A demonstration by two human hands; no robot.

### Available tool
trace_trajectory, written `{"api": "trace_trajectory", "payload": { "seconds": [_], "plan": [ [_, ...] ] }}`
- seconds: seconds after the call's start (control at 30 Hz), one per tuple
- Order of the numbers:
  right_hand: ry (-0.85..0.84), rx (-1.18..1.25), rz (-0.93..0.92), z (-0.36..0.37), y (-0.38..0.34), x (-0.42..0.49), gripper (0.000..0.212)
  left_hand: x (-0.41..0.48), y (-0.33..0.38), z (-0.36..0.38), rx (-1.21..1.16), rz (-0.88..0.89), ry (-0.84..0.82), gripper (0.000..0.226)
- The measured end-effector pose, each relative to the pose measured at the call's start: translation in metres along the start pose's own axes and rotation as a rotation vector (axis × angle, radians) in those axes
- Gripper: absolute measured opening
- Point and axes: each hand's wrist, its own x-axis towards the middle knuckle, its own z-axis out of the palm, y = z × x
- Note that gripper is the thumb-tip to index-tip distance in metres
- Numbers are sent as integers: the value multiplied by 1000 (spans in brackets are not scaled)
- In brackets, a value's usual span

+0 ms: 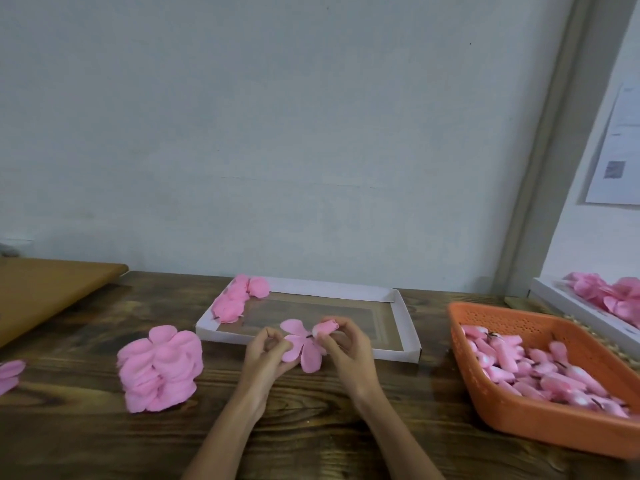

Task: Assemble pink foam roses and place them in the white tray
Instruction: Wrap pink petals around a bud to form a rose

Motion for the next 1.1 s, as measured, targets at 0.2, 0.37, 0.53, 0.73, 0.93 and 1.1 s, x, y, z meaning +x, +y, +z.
{"api": "trace_trajectory", "payload": {
  "seconds": [0.2, 0.37, 0.53, 0.73, 0.93, 1.1],
  "plan": [
    [-11, -7, -6, 0, -1, -2, 13, -8, 7, 4, -113, -22, -101, 32],
    [-6, -50, -10, 4, -1, -3, 25, -13, 8, 4, -35, 22, -140, 35],
    [0, -170, -9, 2, 2, -1, 20, -10, 7, 3, -37, 42, -120, 22],
    [32, -156, -1, 0, 1, 2, 22, -8, 5, 3, -141, 56, -158, 42],
    [-34, 53, 94, 2, -8, 0, 41, -3, 2, 0, -105, 25, -262, 42],
    [-50, 50, 125, 1, -6, 2, 16, -4, 4, 3, -93, 19, -225, 42]
  ]
}}
